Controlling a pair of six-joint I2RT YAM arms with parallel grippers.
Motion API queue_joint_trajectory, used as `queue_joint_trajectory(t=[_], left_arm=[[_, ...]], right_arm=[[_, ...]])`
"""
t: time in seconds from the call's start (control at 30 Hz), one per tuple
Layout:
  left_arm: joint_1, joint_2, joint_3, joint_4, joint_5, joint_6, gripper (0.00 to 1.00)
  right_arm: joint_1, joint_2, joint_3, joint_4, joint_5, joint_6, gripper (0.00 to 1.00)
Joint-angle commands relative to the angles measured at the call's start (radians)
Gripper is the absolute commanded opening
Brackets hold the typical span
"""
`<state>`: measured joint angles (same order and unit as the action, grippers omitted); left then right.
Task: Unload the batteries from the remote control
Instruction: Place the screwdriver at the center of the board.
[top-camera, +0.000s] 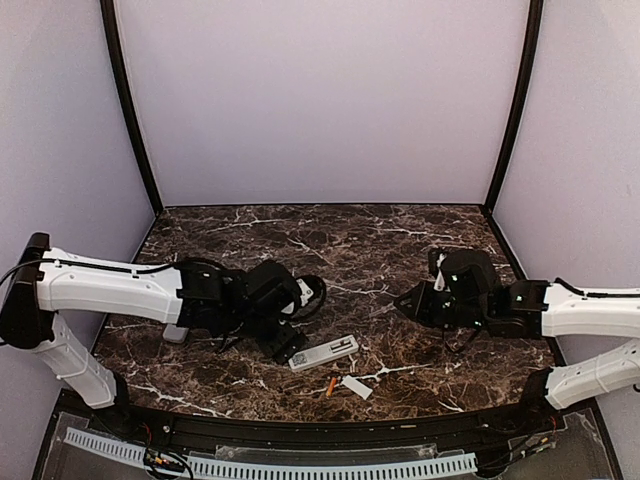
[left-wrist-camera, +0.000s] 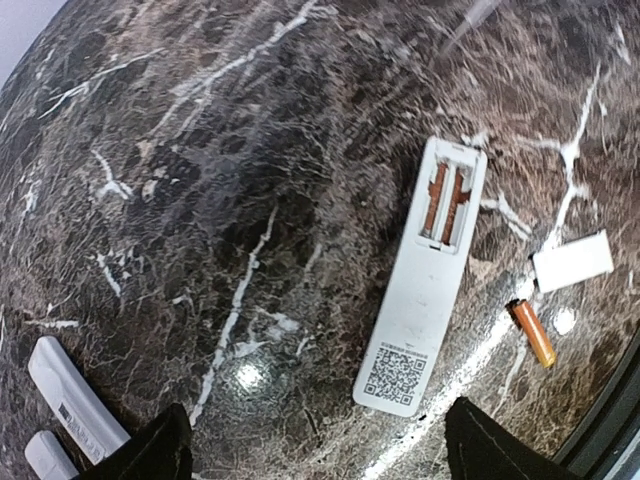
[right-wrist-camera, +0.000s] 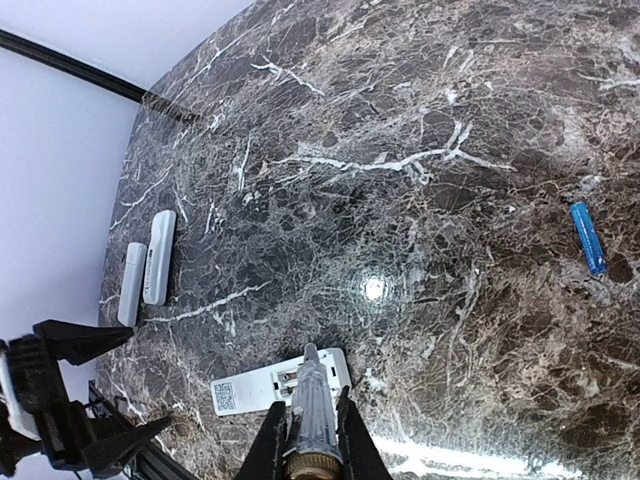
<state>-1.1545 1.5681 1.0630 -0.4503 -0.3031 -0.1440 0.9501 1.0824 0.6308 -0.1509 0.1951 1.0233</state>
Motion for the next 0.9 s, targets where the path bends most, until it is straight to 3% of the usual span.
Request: queue_joint_trajectory(t=[0.0,0.27,0.47,0.63,0.87], left_arm=[[0.065,-0.124,0.02,-0.068,0.011,-0.205,0.87],[0.218,-0.288,-0.019,-0.137,0.069,-0.377,0.94],[0.339,-0.274,-0.05,-0.149,0.172,-0.398,0.95],[0.434,-0.222,-0.06,-0.137,0.201,-0.384,0.95],[0.583,-0.167,-0.068,-0.083,0.247,-0.392,0.96]], right_arm=[[-0.051,0.015,-0.032,0.121,-0.091,0.026,0.0],[-0.086,0.176,0.005,0.216,-0.168,0.01,0.0],[-0.117,0.287,0.01,0.329,-0.215,0.021,0.0],[-0.127,0.366,0.041,0.32,-0.238,0.035,0.0],[-0.129,0.407,0.028,0.286,-0.222,0.052,0.23]])
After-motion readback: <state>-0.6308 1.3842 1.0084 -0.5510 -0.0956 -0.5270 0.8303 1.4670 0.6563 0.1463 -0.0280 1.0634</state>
